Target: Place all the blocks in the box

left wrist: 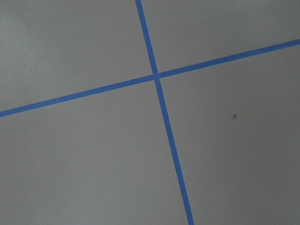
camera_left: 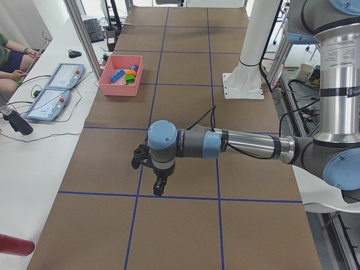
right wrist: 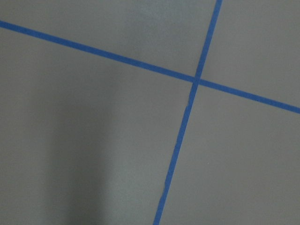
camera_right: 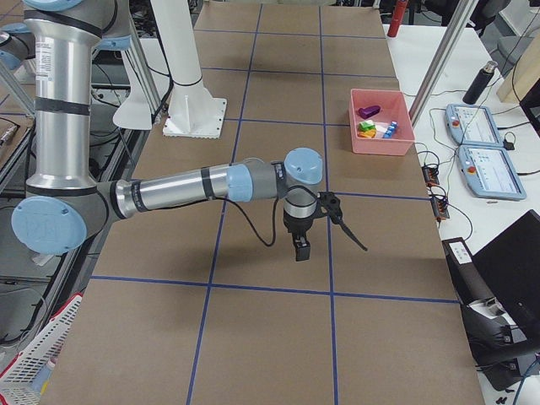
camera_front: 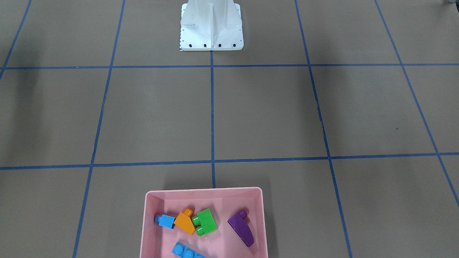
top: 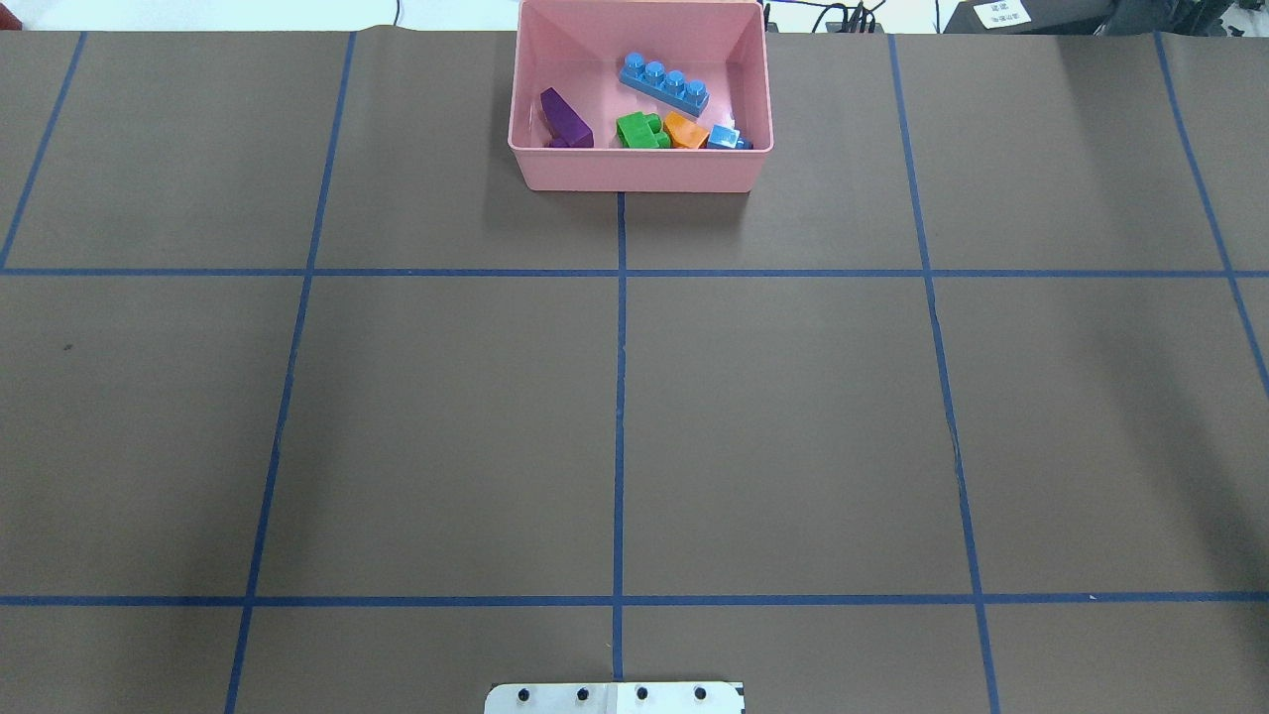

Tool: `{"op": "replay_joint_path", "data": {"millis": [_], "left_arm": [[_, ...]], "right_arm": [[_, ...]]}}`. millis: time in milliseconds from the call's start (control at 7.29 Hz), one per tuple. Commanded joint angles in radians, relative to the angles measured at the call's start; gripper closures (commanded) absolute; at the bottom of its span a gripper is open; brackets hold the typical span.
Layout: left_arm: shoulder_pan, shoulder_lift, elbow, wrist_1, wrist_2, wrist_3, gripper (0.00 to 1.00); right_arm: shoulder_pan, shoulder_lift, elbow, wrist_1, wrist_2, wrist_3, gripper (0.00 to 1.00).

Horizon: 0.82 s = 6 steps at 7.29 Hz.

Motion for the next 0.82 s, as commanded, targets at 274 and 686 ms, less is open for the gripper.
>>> {"op": "replay_joint_path", "data": {"millis": [274, 686], "left_arm": [[0.000, 0.030, -0.006, -0.008, -0.001, 0.000, 0.00], [-0.002, 0.052, -0.006, -0.006, -0.001, 0.001, 0.00]], "right_arm": [[0.010, -0.082, 0.011, 0.017, 0.033, 0.008, 0.00], [0.027, -0.087, 0.011, 0.017, 0.033, 0.008, 0.00]]}}
